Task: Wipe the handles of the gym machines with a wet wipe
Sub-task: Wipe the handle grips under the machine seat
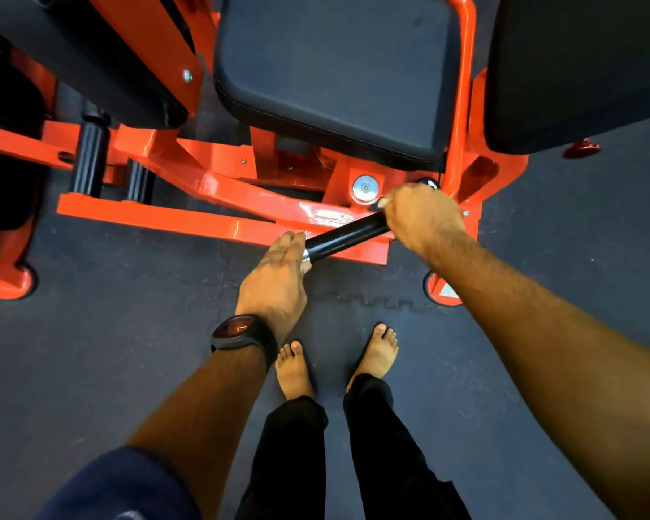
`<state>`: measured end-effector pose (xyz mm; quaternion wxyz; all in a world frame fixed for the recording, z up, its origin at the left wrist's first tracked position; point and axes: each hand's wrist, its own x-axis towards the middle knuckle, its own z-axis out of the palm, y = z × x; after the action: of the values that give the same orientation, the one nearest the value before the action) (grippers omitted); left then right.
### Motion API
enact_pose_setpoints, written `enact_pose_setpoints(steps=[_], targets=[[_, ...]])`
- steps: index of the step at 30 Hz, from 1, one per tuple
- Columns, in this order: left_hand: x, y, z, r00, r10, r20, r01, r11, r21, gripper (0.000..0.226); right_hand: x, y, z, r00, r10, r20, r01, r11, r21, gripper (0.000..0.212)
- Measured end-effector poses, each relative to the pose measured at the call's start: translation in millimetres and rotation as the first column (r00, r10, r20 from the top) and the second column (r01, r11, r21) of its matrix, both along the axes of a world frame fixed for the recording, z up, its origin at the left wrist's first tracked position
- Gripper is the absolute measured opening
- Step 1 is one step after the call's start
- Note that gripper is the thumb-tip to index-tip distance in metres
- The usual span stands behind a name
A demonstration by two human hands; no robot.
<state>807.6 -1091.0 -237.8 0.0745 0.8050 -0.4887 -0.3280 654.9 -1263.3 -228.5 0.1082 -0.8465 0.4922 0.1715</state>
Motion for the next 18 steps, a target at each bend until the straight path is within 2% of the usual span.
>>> enact_pose_setpoints(steps=[2, 5, 6, 7, 8, 10, 11, 14, 15, 18], targets=[[-2, 1, 0, 1.0, 0.017, -0.011, -0.017, 1.0, -0.001, 0.052, 3, 5, -2, 0.999, -0.023, 0.034, 0.023, 0.999, -0.023, 0.026], [-5, 1, 0, 0.998, 0.062, -0.032, -0.063, 0.998, -0.013, 0.054, 16, 36, -8, 0.974, 0.136, 0.183, -0.138, 0.99, -0.002, 0.025], [-5, 1, 0, 0.998, 0.059, -0.031, -0.06, 0.998, -0.013, 0.055, 13, 38, -10, 0.969, 0.143, 0.203, -0.141, 0.99, -0.024, 0.026], [-5, 0, 0, 0.998, 0.048, -0.027, -0.048, 0.999, -0.009, 0.055, 8, 33, -13, 0.978, 0.077, 0.196, -0.067, 0.996, -0.057, 0.027], [-4, 0, 0, 0.999, 0.035, -0.022, -0.035, 0.999, -0.008, 0.055, 2, 26, -20, 0.979, -0.056, 0.196, 0.072, 0.994, -0.077, 0.03], [-3, 1, 1, 1.0, 0.019, -0.018, -0.019, 1.0, -0.009, 0.054, -4, 26, -28, 0.934, -0.267, 0.239, 0.29, 0.955, -0.065, 0.035], [-3, 1, 1, 1.0, 0.017, -0.02, -0.018, 1.0, -0.013, 0.054, 1, 34, -28, 0.925, -0.264, 0.272, 0.291, 0.955, -0.063, 0.037], [-5, 2, -1, 0.999, 0.034, -0.025, -0.035, 0.999, -0.024, 0.054, 9, 64, -30, 0.916, -0.042, 0.399, 0.081, 0.993, -0.081, 0.039], [-5, 3, -1, 0.999, 0.035, -0.028, -0.036, 0.999, -0.025, 0.053, 5, 65, -32, 0.9, -0.035, 0.435, 0.082, 0.993, -0.09, 0.041], [-5, 5, -2, 1.0, 0.008, -0.017, -0.008, 0.999, -0.047, 0.053, -5, 68, -43, 0.797, -0.319, 0.514, 0.397, 0.917, -0.047, 0.046]])
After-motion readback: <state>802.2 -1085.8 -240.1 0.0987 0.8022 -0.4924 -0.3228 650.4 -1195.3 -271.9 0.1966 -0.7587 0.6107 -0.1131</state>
